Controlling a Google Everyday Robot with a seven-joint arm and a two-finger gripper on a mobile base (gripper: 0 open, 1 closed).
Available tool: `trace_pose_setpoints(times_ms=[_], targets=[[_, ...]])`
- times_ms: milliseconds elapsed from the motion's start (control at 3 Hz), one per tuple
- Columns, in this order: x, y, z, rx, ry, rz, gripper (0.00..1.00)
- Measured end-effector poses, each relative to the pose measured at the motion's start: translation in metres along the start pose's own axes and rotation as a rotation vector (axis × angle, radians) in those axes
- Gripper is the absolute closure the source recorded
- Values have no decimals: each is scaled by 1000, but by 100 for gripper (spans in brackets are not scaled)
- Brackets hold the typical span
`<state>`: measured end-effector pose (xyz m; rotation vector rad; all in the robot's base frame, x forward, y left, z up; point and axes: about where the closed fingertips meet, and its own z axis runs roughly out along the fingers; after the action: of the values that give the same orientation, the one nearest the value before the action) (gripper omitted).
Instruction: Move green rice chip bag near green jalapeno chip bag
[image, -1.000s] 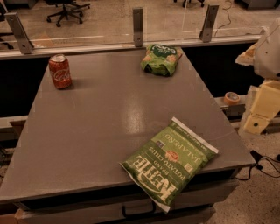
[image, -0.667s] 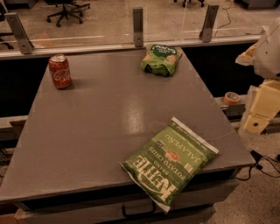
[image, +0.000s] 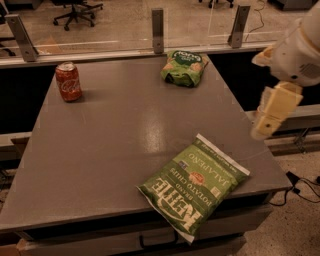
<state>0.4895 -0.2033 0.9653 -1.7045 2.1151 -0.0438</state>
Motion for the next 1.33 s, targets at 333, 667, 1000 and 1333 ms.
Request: trace_pose_setpoints(times_ms=[333,667,1000,1333], targets=[[-31,-64,44,64,-133,-27,0],[-72,-126,83,138,-256,-26,0],[-74,-139,89,156,-275,-18,0],[-79,-142,98,166,-318,28,0]])
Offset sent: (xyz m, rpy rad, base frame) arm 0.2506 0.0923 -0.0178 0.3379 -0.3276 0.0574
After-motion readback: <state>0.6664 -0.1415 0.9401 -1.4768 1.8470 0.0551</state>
